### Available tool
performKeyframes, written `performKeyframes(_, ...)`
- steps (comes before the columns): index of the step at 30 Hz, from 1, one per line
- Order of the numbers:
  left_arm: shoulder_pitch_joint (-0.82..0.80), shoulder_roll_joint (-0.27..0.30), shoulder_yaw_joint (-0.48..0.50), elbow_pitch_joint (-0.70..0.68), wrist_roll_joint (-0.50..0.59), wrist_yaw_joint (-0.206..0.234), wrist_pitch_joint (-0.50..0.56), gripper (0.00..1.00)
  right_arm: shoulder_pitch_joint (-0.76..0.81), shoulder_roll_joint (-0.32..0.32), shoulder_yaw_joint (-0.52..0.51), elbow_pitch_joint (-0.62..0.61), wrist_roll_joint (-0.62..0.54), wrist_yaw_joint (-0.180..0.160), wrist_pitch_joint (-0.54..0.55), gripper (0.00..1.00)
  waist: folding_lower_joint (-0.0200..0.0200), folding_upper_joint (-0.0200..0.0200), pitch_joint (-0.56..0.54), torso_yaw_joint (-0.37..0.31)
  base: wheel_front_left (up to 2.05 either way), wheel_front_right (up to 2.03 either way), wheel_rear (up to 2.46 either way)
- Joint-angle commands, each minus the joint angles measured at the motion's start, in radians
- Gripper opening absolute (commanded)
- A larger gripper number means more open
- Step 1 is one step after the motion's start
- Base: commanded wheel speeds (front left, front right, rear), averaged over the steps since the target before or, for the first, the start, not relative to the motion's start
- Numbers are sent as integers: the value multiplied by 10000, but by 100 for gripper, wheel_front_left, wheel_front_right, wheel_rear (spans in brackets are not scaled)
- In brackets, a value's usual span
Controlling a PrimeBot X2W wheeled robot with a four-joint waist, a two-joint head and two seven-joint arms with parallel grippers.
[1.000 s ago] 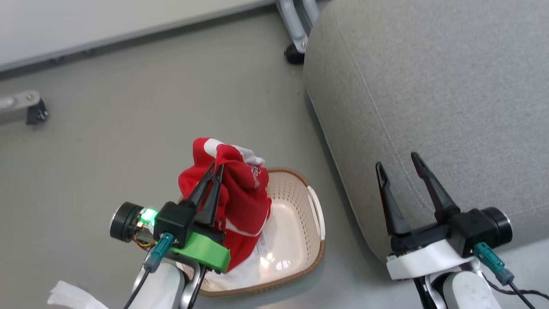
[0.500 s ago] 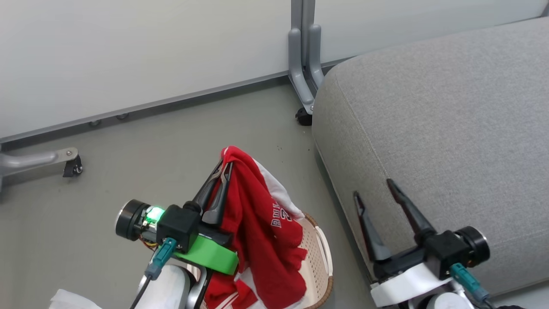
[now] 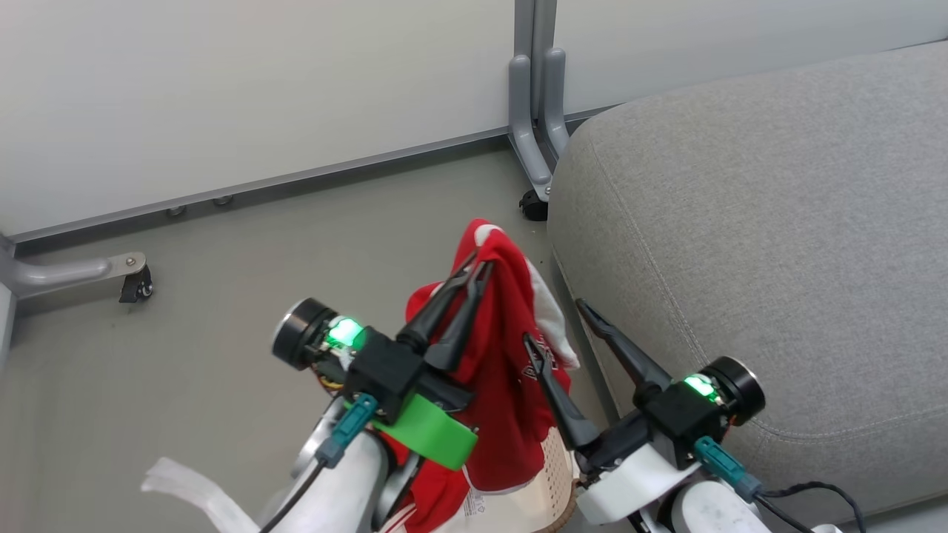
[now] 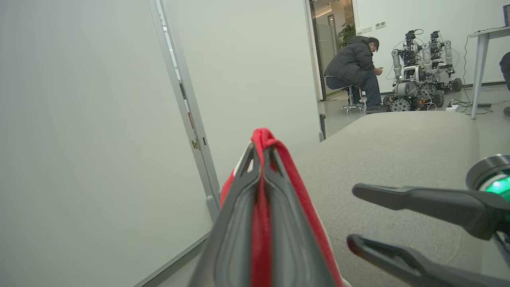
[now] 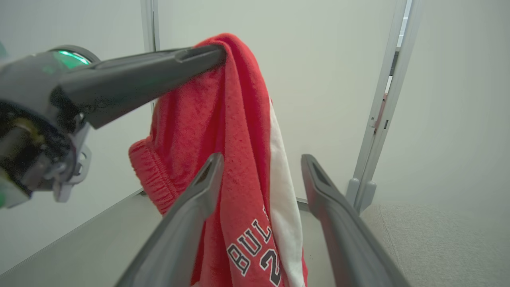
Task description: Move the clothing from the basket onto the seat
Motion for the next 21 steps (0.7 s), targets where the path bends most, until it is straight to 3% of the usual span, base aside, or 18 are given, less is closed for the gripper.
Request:
performKeyframes(1, -223, -37, -181, 51, -71, -36, 1, 0, -171, -19, 115, 151, 50, 1, -30, 100, 1, -1, 14, -10, 0, 0, 0)
performKeyframes(12, -1042, 106, -1833, 808, -1061, -42, 1, 0, -726, -17, 472, 806, -47, 1, -32, 100, 1, -1, 38, -45, 0, 0, 0)
performKeyframes(13, -1086, 116, -1923, 846, -1125, -43, 1, 0, -741, -17, 494, 827, -54, 1, -32, 91, 1, -1, 35, -43, 0, 0, 0)
performKeyframes(14, -1139, 138, -2009, 878, -1164, -43, 1, 0, -747, -24, 516, 874, -58, 1, -32, 52, 1, -1, 30, -39, 0, 0, 0)
performKeyframes(15, -1174, 160, -2062, 902, -1190, -43, 1, 0, -756, -21, 530, 892, -66, 1, -32, 40, 1, -1, 25, -37, 0, 0, 0)
performKeyframes(17, -1240, 210, -2226, 975, -1302, -44, 1, 0, -751, -19, 560, 932, -72, 1, -31, 0, 1, -1, 10, -35, 0, 0, 0)
performKeyframes(21, -1309, 277, -2374, 1055, -1482, -44, 1, 0, -696, -18, 483, 955, -10, 1, -31, 0, 1, -1, -13, -34, 0, 0, 0)
